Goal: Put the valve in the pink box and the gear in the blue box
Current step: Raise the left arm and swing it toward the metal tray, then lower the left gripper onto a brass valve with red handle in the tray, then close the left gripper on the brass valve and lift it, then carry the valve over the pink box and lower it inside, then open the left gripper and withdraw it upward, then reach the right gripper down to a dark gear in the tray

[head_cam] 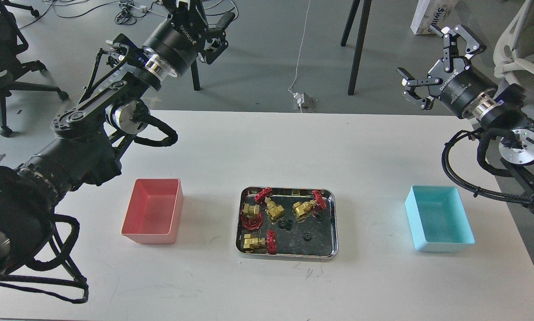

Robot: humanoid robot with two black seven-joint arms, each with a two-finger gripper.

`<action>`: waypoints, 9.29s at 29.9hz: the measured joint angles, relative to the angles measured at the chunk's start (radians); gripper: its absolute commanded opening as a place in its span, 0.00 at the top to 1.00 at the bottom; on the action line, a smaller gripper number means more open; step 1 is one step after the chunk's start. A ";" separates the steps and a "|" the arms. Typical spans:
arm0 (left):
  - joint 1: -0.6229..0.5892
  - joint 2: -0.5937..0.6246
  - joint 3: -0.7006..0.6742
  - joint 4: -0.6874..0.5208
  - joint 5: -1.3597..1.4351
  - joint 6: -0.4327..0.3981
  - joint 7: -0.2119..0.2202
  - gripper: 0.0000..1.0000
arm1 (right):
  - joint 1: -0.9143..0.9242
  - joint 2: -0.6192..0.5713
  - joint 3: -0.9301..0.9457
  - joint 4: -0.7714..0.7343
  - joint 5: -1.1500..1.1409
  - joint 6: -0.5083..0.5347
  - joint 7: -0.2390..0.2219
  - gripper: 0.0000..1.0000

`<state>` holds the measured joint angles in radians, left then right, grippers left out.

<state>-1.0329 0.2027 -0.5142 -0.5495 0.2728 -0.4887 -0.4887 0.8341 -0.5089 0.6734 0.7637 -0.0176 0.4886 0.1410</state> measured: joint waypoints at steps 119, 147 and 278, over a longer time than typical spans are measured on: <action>-0.326 -0.120 1.585 -0.327 0.748 0.607 0.000 0.32 | 0.050 -0.082 0.157 0.040 0.212 -0.045 -0.090 0.00; -0.304 -0.120 1.588 -0.322 0.755 0.620 0.000 0.73 | 0.022 -0.082 0.158 0.037 0.212 -0.049 -0.090 0.00; 0.253 0.264 0.004 -0.796 -0.034 0.162 0.000 0.09 | 0.660 0.159 -1.163 0.618 -1.165 0.000 -0.160 0.15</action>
<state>-0.7803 0.4666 -0.5101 -1.3452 0.2390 -0.3270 -0.4886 1.4938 -0.3498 -0.4894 1.3818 -1.1826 0.4887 -0.0195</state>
